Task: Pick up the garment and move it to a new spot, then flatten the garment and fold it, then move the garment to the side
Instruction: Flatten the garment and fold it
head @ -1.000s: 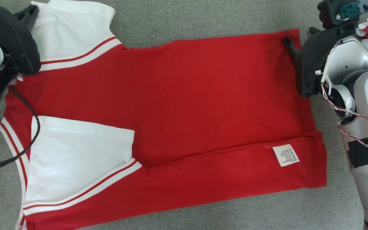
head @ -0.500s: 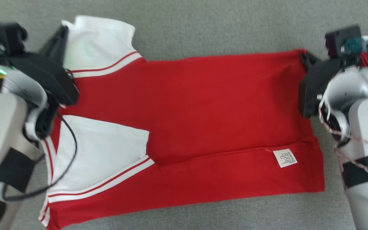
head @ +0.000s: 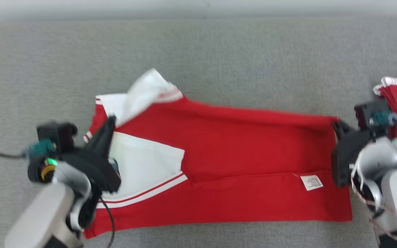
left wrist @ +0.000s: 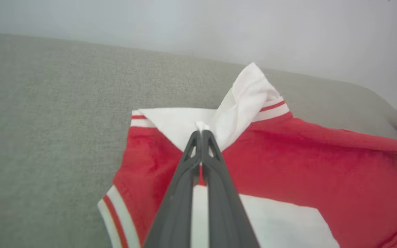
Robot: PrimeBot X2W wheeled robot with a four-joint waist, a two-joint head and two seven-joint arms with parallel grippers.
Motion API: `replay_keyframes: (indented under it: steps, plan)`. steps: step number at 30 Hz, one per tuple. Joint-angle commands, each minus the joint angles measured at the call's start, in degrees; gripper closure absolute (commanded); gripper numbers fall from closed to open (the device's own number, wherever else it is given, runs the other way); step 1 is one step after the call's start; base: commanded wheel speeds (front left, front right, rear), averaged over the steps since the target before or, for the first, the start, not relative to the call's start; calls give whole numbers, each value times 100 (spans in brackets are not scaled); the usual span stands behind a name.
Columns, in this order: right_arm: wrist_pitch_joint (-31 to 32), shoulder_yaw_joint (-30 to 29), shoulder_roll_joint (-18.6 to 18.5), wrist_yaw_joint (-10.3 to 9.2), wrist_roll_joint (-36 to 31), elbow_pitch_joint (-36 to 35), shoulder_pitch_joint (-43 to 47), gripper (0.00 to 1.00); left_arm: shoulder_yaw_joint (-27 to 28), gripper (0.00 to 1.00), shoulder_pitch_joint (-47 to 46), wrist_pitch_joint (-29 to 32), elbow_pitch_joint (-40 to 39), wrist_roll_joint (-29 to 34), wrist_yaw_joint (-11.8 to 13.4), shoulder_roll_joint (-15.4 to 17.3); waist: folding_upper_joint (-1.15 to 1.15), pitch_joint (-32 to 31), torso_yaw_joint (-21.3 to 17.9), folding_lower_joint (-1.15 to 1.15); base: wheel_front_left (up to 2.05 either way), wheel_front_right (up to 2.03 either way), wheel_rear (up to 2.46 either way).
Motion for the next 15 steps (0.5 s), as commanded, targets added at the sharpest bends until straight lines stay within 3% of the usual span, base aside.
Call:
replay_keyframes:
  steps: [1, 9, 15]
  plan:
    - [97, -39, -49, 4, 65, -140, 257, 100, -23, 100, 279, -64, -110, -80, 39, -39, 0, -444, 337, 1, 0, 0, 0]
    - [517, -277, -292, 4, 202, -690, 1017, 100, 26, 100, 1254, -136, -642, -426, 161, -28, 0, -754, 553, 1, 0, 0, 0]
    - [612, -484, -233, 4, 216, -784, 1241, 100, 161, 100, 1768, -270, -959, -690, 236, -61, 0, -936, 629, 1, 0, 0, 0]
